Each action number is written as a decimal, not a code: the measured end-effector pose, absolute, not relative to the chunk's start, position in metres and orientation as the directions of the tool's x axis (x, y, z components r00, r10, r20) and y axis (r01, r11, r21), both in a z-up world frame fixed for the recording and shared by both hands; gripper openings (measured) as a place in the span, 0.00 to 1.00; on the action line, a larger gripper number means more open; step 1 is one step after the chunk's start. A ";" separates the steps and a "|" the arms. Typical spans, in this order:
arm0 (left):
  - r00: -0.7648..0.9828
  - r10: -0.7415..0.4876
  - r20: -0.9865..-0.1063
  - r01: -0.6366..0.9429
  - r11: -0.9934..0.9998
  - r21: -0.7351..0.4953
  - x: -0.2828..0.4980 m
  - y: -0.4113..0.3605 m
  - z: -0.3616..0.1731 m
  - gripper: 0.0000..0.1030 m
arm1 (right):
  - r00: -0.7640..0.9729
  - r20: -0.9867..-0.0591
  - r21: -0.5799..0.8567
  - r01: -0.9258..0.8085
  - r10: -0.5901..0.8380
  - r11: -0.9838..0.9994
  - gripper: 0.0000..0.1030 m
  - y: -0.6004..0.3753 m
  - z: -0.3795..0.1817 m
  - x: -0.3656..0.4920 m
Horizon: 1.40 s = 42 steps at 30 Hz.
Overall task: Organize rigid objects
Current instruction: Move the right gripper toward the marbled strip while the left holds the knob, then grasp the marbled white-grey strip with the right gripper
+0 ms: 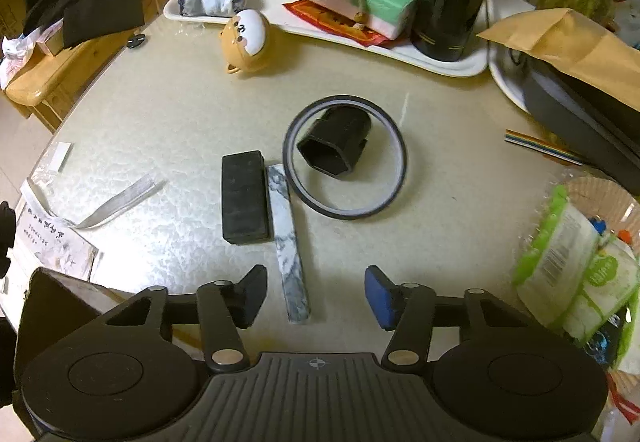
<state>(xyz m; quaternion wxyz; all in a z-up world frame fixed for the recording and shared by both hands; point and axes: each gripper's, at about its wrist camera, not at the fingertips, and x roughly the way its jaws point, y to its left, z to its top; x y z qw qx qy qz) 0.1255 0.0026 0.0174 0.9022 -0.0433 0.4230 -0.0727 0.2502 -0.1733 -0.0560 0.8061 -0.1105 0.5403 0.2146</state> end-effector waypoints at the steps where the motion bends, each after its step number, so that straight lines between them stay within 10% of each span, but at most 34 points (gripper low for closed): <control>1: 0.630 -0.166 -0.758 0.093 0.986 -0.139 0.126 0.003 0.017 0.28 | 0.319 -0.919 0.061 -0.470 0.233 0.881 0.53 -0.171 -0.058 0.252; 19: 0.612 -0.158 -0.775 0.084 0.987 -0.135 0.128 0.010 0.015 0.28 | 0.280 -0.936 0.030 -0.536 0.211 0.844 0.17 -0.140 -0.087 0.269; 42: 0.601 -0.142 -0.786 0.092 0.990 -0.109 0.130 0.005 0.011 0.28 | 0.365 -0.885 0.056 -0.532 0.289 0.845 0.16 -0.142 -0.039 0.255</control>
